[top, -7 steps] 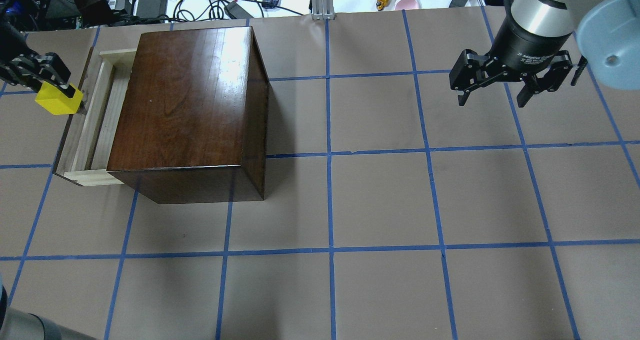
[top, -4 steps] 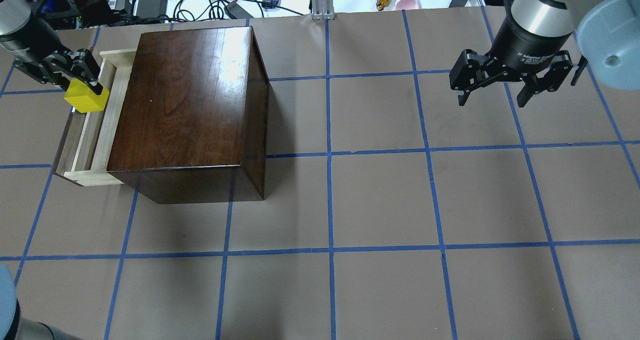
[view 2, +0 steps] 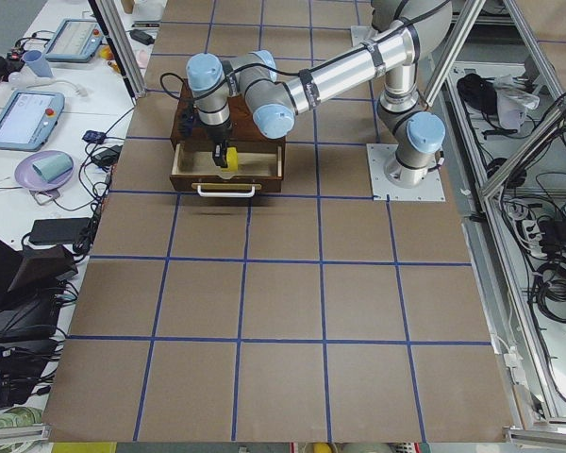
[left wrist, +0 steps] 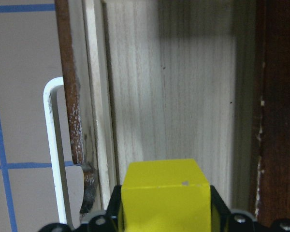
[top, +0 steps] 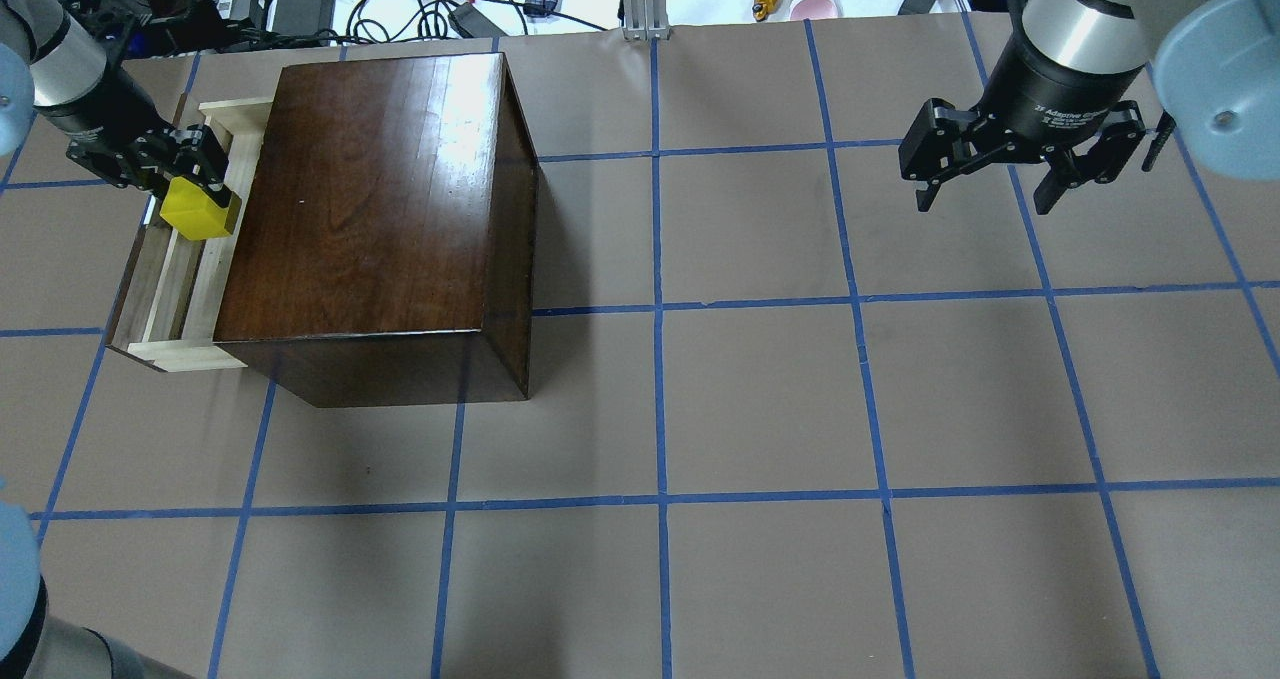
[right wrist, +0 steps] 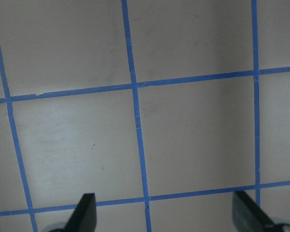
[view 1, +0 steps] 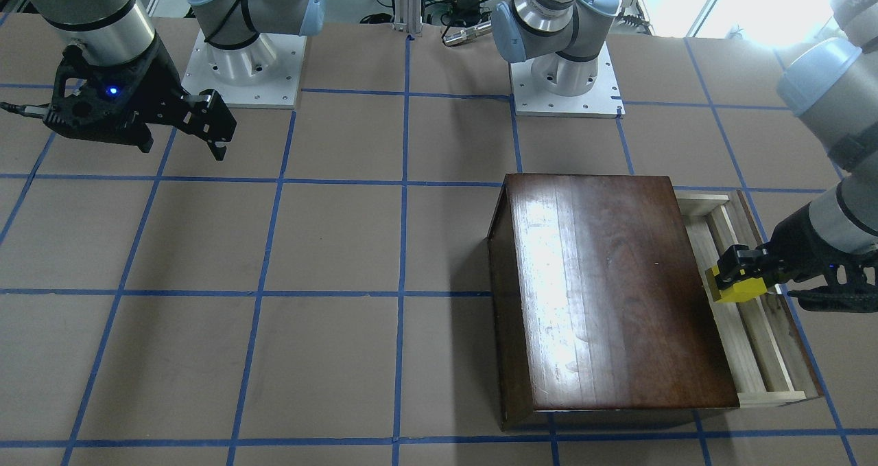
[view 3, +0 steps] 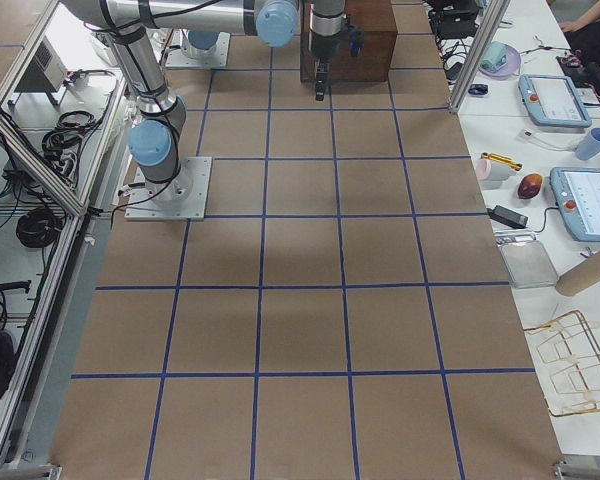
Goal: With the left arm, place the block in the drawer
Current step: 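Lower the cube into the drawer and open the left gripper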
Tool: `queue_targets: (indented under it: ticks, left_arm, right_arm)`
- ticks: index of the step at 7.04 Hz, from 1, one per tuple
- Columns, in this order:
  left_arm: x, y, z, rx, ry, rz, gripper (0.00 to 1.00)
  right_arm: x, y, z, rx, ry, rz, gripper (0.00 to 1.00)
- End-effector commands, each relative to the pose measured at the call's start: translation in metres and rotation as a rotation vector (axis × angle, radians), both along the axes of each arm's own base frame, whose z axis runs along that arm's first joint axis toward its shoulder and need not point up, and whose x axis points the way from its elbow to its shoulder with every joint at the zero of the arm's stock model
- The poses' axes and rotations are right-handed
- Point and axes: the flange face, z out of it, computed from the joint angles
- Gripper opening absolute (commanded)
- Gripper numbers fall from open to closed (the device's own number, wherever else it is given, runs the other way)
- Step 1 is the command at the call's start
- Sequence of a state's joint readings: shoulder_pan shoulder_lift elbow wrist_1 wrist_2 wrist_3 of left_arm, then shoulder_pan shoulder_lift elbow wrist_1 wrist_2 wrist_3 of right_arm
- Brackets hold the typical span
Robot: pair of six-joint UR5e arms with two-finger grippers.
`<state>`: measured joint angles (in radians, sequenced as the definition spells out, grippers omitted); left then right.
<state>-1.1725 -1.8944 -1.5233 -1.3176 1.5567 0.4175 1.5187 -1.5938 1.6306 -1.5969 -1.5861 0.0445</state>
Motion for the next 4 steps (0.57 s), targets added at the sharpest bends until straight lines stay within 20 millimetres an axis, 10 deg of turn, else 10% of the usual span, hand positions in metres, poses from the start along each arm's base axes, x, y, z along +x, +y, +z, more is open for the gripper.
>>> queue_targets:
  ticks: [1,4]
  left_arm:
    - [-0.0010,0.0001,-0.0029,-0.007,0.000,0.001,0.99]
    - [0.0010,0.0017,0.0059,-0.010,-0.008,0.004,1.00]
  right_arm:
    - [0.0000,0.0000,0.0000,0.000,0.000,0.000,1.00]
    - [0.0000,0.0000,0.0000,0.000,0.000,0.000,1.00]
